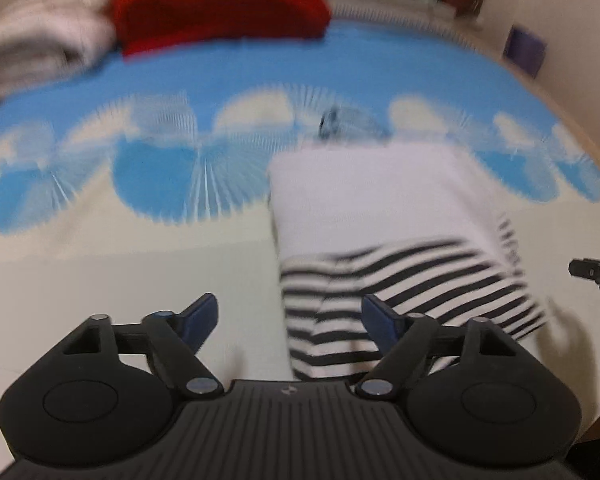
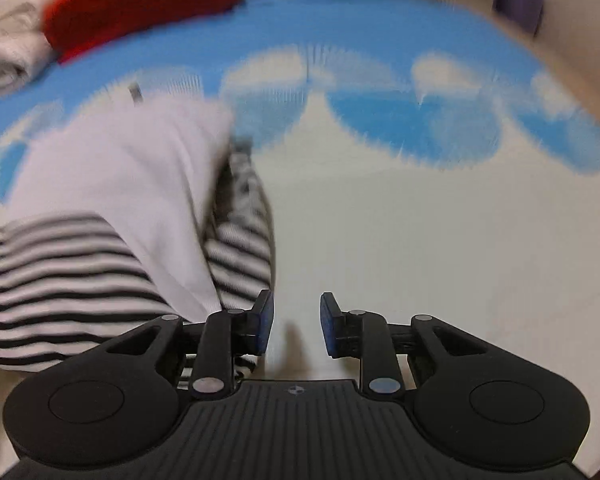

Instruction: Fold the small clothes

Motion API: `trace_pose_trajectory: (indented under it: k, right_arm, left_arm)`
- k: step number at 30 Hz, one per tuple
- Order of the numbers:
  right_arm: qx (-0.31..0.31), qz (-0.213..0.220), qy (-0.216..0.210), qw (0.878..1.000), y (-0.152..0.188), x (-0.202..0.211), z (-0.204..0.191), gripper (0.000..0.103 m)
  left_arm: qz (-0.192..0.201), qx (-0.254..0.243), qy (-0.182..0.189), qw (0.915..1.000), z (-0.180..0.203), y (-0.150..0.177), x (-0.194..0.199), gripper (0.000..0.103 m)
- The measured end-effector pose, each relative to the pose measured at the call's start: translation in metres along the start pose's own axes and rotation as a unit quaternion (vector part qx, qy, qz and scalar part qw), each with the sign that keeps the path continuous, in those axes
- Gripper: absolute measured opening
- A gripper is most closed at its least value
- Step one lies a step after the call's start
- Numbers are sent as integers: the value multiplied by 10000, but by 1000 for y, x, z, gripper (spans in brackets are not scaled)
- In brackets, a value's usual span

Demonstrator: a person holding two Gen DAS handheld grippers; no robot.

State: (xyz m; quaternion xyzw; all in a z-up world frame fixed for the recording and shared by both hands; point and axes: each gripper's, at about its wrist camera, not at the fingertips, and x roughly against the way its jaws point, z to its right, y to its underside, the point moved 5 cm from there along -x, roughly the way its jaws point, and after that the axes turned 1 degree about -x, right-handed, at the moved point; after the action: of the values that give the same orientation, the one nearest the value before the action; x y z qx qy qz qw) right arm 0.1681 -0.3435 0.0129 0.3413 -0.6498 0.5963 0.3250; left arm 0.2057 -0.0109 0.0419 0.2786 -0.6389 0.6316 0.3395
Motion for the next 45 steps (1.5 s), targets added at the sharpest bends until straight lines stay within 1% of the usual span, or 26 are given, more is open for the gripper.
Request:
trace_pose_trajectory:
  k: [1,2,3,4,5,7,9,11,12,13,15,16,18,19,21,23,27,31,38,45]
  right_arm:
    - [-55,249,-103,9996,-3,21,-1,27]
    - [-88,482,-196,9986,-5,41,-3,31]
    - [-91,665,-256,9974,-6,56,-4,41]
    - [-68,884,-309,9956,-3,76,-7,47]
    - [-38,1141,-341,9929,1,98,-12,56]
    - [-26,1528,-406,9874,16,134,-19,61]
    - [-55,1662,-497,9848,30,153,-24,73]
    - [-40,1767,-540,9828,51,164,-30,80]
    - [-24,1792,-546,9823,60,164,-32,82]
    - [-20,1729,-521,9835,70,161,-33,82]
    - [-30,1519,-496,9871,78,157,-38,82]
    - [-6,1532,-517,9868,81,156,-41,82]
    - [265,1569,-359,9866,81,150,-47,82]
    - [366,1601,-278,9860,82,151,-51,83]
    - [444,1585,-200,9862,80,146,-56,87]
    - [370,1468,-230,9882,79,137,-58,87]
    - [396,1373,-266,9894,79,128,-68,87]
    - [592,1350,-335,9885,81,122,-83,87]
    - [1004,1381,-350,9847,83,117,-99,87]
    - [970,1370,-321,9853,82,116,-99,87]
  left_arm:
    - [178,10,-8,9998,2,0,17,93]
    - [362,49,-54,9993,5,3,36,100]
    - [502,100,-113,9986,9,7,52,103]
    - [640,172,-139,9977,13,14,69,102]
    - [687,231,-105,9973,16,20,81,102]
    - [689,406,-55,9968,24,35,98,102]
    - [665,515,-141,9964,30,53,108,102]
    - [682,548,-244,9959,39,67,116,102]
    - [708,565,-277,9955,41,75,119,102]
    - [721,613,-299,9951,43,83,120,102]
    - [690,713,-291,9946,45,100,116,102]
    - [654,703,-300,9949,47,107,112,102]
    - [485,734,-382,9954,48,114,104,102]
    - [473,784,-352,9952,48,113,101,102]
    - [564,727,-294,9953,50,110,95,102]
    - [619,692,-315,9952,51,108,91,102]
    - [625,774,-112,9950,56,107,85,102]
    - [731,594,-133,9955,64,104,86,102]
    - [754,625,-94,9951,64,102,85,102]
    - [753,645,-58,9951,65,101,82,102]
